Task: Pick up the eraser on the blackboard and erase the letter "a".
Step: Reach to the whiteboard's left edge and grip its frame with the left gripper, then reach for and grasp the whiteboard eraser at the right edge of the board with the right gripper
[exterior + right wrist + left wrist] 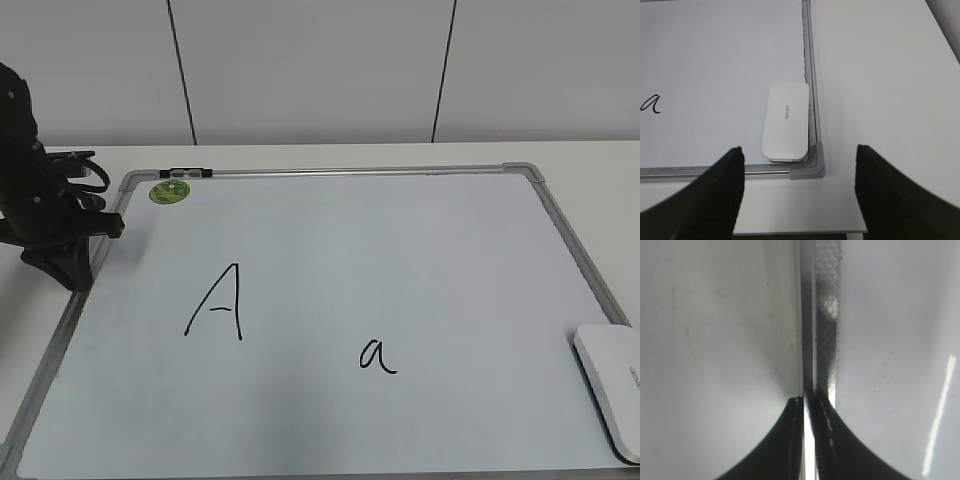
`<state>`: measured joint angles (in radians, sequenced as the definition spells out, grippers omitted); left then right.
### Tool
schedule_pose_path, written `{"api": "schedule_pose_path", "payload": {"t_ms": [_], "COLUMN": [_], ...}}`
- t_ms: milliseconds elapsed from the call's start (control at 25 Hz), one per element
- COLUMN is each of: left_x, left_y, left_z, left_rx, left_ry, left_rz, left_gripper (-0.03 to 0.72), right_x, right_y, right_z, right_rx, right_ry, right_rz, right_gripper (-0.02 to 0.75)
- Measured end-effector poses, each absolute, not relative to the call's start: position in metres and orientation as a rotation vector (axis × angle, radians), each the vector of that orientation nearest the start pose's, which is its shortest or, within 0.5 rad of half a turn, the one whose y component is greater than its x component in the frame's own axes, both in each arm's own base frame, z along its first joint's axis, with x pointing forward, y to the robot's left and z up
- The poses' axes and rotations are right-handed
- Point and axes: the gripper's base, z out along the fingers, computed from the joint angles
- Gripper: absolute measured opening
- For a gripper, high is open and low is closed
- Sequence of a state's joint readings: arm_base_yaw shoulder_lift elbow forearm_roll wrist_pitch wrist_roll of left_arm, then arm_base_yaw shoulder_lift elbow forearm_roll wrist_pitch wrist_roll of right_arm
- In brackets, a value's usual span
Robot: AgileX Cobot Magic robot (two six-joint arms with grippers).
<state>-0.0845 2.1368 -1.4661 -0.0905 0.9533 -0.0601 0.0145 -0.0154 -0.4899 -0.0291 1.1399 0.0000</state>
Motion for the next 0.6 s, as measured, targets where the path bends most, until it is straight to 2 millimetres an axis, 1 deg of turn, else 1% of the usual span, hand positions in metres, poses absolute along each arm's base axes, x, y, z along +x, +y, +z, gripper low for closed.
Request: {"api": "schedule_pose_path", "payload": {"t_ms": [200, 320, 360, 400, 440, 480, 600], "left_x": [0.406, 0.407, 0.407, 0.407, 0.407, 0.407, 0.407], "left_y": [-0.041, -0.041, -0.041, -0.041, -0.041, -0.041, -0.041], "left_z": [0.131, 0.131, 0.131, 0.131, 0.131, 0.131, 0.131], "left_rx": [-0.041, -0.041, -0.041, -0.041, -0.041, -0.041, -0.043], "left_ry": [3.114, 3.113, 3.113, 3.113, 3.113, 3.113, 3.113], "left_rz": [-0.12, -0.12, -0.12, -0.12, -0.12, -0.12, -0.122], "left_gripper": [0.028, 0.027, 0.027, 0.027, 0.027, 0.027, 0.027], "right_x": [-0.01, -0.004, 0.005, 0.005, 0.021, 0.026, 0.06], "right_y": [-0.002, -0.002, -0.002, -0.002, -0.002, -0.002, 0.001], "right_z": [0.268, 0.272, 0.277, 0.277, 0.283, 0.285, 0.29], "right_rx": [-0.013, -0.013, -0.015, -0.015, -0.017, -0.018, -0.018], "right_ry": [2.118, 2.15, 2.205, 2.205, 2.294, 2.319, 2.492], "right_rz": [-0.025, -0.025, -0.026, -0.026, -0.027, -0.028, 0.006], "right_gripper": [0.514, 0.514, 0.514, 0.514, 0.514, 0.514, 0.514]}}
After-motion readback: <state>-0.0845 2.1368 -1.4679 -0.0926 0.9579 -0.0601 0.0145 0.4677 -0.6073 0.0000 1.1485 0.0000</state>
